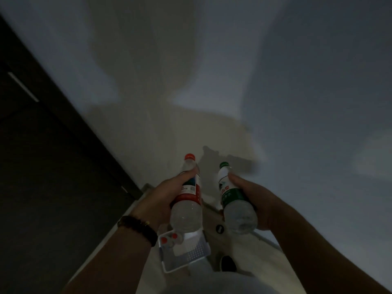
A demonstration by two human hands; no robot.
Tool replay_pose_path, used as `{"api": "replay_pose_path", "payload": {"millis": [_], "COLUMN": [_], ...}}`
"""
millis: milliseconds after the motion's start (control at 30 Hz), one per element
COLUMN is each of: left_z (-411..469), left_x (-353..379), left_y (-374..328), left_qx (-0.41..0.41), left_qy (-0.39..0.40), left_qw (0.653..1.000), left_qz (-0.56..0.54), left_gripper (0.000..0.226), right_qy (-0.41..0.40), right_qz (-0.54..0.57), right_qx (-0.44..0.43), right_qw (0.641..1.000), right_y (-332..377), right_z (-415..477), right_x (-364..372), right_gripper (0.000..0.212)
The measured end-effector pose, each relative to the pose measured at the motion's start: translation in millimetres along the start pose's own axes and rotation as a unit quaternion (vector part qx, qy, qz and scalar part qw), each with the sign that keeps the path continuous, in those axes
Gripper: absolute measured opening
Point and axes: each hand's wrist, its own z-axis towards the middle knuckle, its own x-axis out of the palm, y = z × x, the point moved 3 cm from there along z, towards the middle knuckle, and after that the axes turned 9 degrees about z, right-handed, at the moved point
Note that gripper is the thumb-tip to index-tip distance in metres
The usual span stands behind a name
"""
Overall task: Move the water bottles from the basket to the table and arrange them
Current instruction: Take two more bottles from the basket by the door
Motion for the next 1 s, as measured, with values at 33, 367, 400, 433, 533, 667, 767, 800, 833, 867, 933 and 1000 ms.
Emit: {"api": "replay_pose_path", "payload": {"millis": [33, 367, 400, 433, 533, 667, 767, 800, 833, 867, 933, 1000], "left_z": [4, 12, 10, 9, -4, -32, -56, -66, -77, -87, -112, -139], "left_x": [-1, 70, 85, 99, 147, 216, 261, 274, 287, 299, 322, 344], "left_y": [1, 25, 30, 37, 56, 90, 121, 133, 144, 156, 182, 208], "left_qx": [-0.005, -0.034, -0.031, -0.030, -0.028, -0.004, 0.003, 0.007, 0.011, 0.015, 0.025, 0.041], "left_qy": [0.007, 0.117, 0.139, 0.160, 0.211, 0.280, 0.319, 0.330, 0.344, 0.355, 0.373, 0.389], "left_qw": [1.000, 0.968, 0.959, 0.949, 0.916, 0.863, 0.821, 0.806, 0.789, 0.774, 0.742, 0.713], "left_qz": [0.009, 0.219, 0.244, 0.269, 0.339, 0.421, 0.473, 0.491, 0.509, 0.525, 0.557, 0.582], "left_gripper": [0.060, 0.058, 0.061, 0.064, 0.060, 0.069, 0.075, 0.073, 0.071, 0.069, 0.063, 0.055], "right_qy": [-0.018, -0.200, -0.219, -0.237, -0.288, -0.362, -0.409, -0.423, -0.436, -0.449, -0.469, -0.480], "right_qz": [0.015, 0.196, 0.202, 0.209, 0.261, 0.315, 0.388, 0.409, 0.425, 0.439, 0.464, 0.484], "right_qx": [-0.013, -0.120, -0.127, -0.136, -0.168, -0.209, -0.226, -0.236, -0.246, -0.254, -0.264, -0.275], "right_qw": [1.000, 0.953, 0.946, 0.939, 0.906, 0.852, 0.795, 0.773, 0.754, 0.736, 0.704, 0.678], "right_y": [-6, -85, -93, -102, -131, -168, -200, -211, -222, -234, -260, -284], "right_z": [-1, -56, -66, -75, -107, -153, -187, -199, -212, -225, -252, -277], "right_x": [-2, -67, -76, -85, -111, -148, -173, -181, -187, -194, -207, -220], "right_gripper": [0.052, 0.060, 0.065, 0.068, 0.067, 0.063, 0.068, 0.069, 0.069, 0.069, 0.069, 0.073]}}
